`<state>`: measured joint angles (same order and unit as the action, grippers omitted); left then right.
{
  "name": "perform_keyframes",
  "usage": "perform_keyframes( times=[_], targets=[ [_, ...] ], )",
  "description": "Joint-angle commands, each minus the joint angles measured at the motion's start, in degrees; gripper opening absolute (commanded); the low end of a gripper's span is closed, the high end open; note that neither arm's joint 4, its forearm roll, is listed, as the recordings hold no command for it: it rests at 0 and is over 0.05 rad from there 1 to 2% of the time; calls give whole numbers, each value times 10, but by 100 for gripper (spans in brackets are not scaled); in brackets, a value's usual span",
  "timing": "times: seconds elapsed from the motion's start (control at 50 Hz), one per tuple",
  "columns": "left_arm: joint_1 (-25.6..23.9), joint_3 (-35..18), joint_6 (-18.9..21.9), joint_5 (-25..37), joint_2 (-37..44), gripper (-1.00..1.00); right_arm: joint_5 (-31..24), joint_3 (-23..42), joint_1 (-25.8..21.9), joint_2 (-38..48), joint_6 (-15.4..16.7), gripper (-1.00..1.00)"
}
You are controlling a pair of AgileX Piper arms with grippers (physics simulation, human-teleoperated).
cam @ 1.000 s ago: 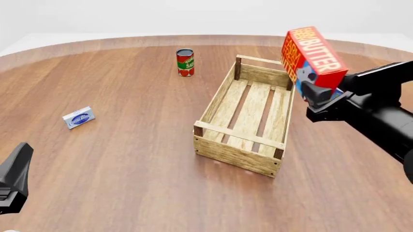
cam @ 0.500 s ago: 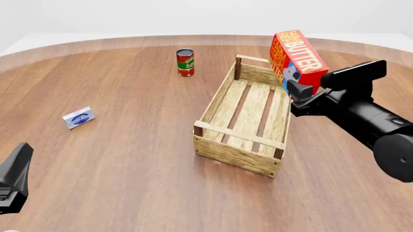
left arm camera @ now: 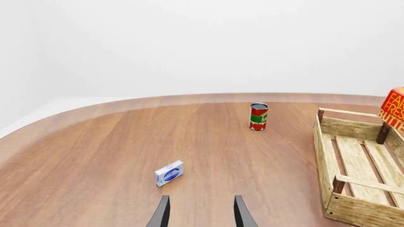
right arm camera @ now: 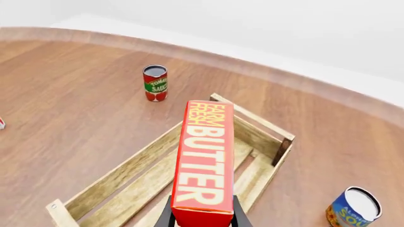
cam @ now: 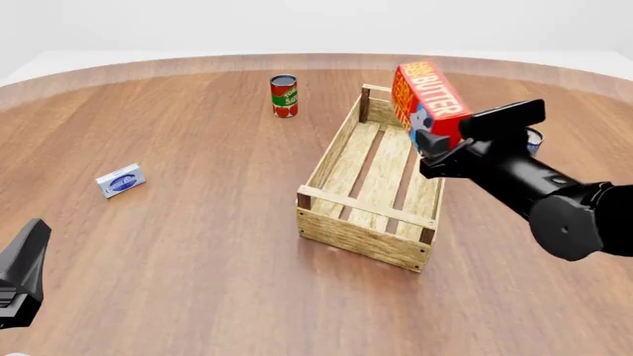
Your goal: Pick up the butter and put it in the tray.
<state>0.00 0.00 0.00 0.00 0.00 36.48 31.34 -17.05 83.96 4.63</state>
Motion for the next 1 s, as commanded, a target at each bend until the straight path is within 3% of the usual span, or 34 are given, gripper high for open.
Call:
perform_keyframes(
  times=[0.02, 0.7, 1.0],
  targets=[
    [0, 0, 0, 0, 0, 100, 11, 31, -7, 36, -13, -100],
    [0, 0, 0, 0, 0, 100, 3, 102, -9, 135, -22, -100],
    [0, 0, 0, 0, 0, 100, 8, 94, -17, 154, -37, -100]
  ],
)
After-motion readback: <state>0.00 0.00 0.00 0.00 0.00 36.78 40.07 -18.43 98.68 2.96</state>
